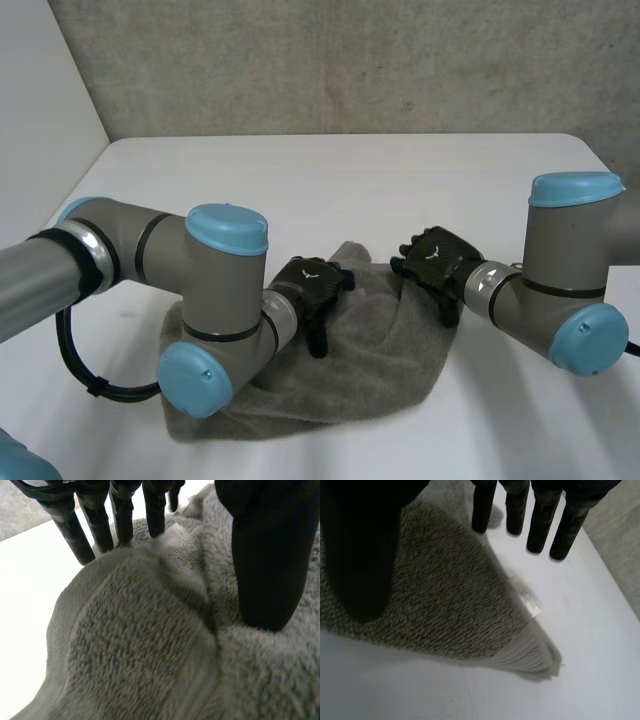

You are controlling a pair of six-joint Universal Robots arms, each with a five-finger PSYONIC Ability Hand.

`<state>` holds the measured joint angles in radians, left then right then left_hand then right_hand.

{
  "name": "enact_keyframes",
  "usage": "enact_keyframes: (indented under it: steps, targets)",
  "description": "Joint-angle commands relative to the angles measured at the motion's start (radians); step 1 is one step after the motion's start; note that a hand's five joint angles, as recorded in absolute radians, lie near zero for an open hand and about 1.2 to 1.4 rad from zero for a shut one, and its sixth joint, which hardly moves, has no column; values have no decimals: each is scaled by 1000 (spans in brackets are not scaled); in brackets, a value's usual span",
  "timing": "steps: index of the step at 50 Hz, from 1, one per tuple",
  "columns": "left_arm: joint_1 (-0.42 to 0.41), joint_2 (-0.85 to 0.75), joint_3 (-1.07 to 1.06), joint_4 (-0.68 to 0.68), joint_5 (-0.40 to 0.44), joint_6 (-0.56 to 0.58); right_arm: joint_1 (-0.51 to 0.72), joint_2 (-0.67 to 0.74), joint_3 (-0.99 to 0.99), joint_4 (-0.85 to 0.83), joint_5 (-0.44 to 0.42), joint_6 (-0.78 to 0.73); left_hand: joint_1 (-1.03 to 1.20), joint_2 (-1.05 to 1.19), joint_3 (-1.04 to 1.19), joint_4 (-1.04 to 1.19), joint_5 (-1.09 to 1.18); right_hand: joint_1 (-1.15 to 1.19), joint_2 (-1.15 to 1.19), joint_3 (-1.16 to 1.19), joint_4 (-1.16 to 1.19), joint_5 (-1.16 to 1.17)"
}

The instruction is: Fold the towel.

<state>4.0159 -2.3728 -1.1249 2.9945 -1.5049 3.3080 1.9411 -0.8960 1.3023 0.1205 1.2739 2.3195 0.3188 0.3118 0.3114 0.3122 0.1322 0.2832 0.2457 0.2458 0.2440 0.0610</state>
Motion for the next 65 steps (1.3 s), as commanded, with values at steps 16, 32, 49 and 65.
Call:
enact_keyframes:
  steps: [16, 32, 49, 65]
  targets:
    - [23, 170, 318, 177, -224, 24, -5, -93, -172, -442, 53, 406, 1077, 1084, 1085, 1084, 1090, 1113, 1151, 1150, 1152, 1161]
    - [210, 449, -69, 406, -331, -2, -2, -337, 84, -781, 124, 581, 1077, 1084, 1085, 1084, 1090, 1113, 1151, 1150, 1152, 1161]
    - [238, 417, -696, 360, -93, -2, -1, -95, 215, -143, -228, 368, 655, 662, 662, 662, 667, 1113, 1151, 1150, 1152, 1161]
    - [319, 575, -696, 159, -89, 2, 15, -205, 258, -117, -61, 362, -55, -48, -48, -49, -43, 1113, 1151, 1150, 1152, 1161]
